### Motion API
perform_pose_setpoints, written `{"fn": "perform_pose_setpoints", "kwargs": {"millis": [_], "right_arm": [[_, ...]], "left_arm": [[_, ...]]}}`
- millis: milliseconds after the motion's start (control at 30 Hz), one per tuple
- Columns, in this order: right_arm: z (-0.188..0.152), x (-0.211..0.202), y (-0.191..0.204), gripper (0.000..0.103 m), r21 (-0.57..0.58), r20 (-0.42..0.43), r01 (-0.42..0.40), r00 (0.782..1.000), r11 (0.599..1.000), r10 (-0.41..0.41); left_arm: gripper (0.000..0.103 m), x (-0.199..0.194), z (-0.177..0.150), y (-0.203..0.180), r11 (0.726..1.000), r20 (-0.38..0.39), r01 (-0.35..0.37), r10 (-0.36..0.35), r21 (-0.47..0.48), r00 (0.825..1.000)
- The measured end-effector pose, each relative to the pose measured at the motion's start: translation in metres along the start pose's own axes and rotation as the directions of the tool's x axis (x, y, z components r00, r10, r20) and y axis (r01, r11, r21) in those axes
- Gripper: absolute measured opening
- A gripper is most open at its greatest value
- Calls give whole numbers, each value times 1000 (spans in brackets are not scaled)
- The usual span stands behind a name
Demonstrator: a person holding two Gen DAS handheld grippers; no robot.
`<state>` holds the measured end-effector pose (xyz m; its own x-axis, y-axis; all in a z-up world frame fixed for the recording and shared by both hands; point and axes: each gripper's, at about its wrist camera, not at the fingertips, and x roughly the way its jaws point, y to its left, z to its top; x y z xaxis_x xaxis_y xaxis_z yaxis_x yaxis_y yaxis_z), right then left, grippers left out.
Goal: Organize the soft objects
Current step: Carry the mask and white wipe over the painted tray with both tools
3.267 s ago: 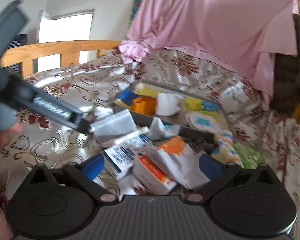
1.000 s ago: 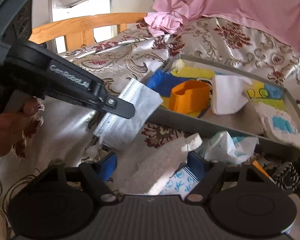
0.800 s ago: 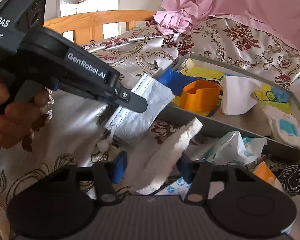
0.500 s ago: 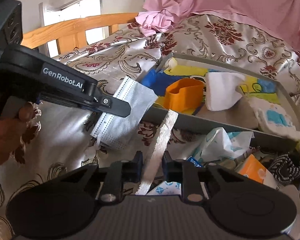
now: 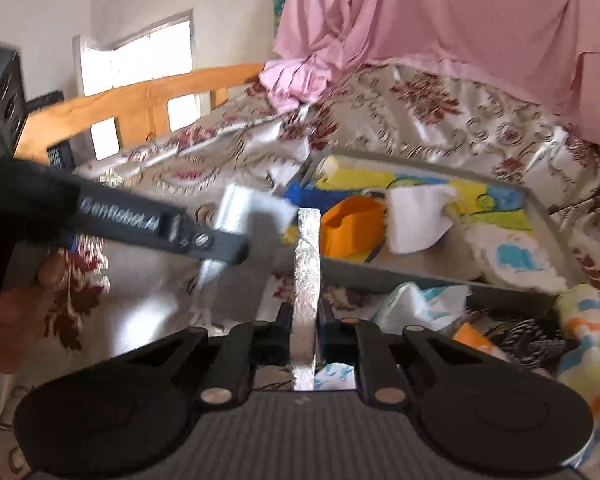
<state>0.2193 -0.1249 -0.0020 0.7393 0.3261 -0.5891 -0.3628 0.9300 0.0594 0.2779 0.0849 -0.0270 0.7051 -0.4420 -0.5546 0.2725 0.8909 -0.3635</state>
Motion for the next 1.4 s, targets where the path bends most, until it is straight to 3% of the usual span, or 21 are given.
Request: {"fn": "perform_pose_setpoints", "kwargs": {"millis": [233, 400, 533, 767, 967, 1167, 1400], "right_arm": [[2, -36, -19, 13, 68, 73, 7, 997, 998, -12], [13, -58, -39, 13, 99, 144, 18, 989, 995, -33], [25, -59, -67, 13, 105, 169, 46, 984, 993, -64], [61, -17, -133, 13, 169, 194, 77, 975, 983, -110], [74, 40, -196, 13, 324, 158, 73, 979, 943, -130], [70, 79, -237, 13, 436, 109, 64, 986, 898, -123], [61, 98, -251, 13, 492, 53, 58, 994, 869, -96]], "left_arm": [[15, -29, 3, -15, 999, 57, -27, 28, -24, 998], [15, -46, 6, -42, 999, 134, -6, 2, 36, 991], [15, -39, 27, -65, 998, 161, 0, -9, 58, 987], [15, 28, 86, -108, 993, 168, 13, -33, 117, 985], [15, 115, 121, -118, 996, 109, 34, -43, 79, 993], [15, 173, 134, -117, 996, 32, 25, -28, 91, 999], [15, 208, 135, -104, 1000, -21, 26, -26, -12, 999]]}}
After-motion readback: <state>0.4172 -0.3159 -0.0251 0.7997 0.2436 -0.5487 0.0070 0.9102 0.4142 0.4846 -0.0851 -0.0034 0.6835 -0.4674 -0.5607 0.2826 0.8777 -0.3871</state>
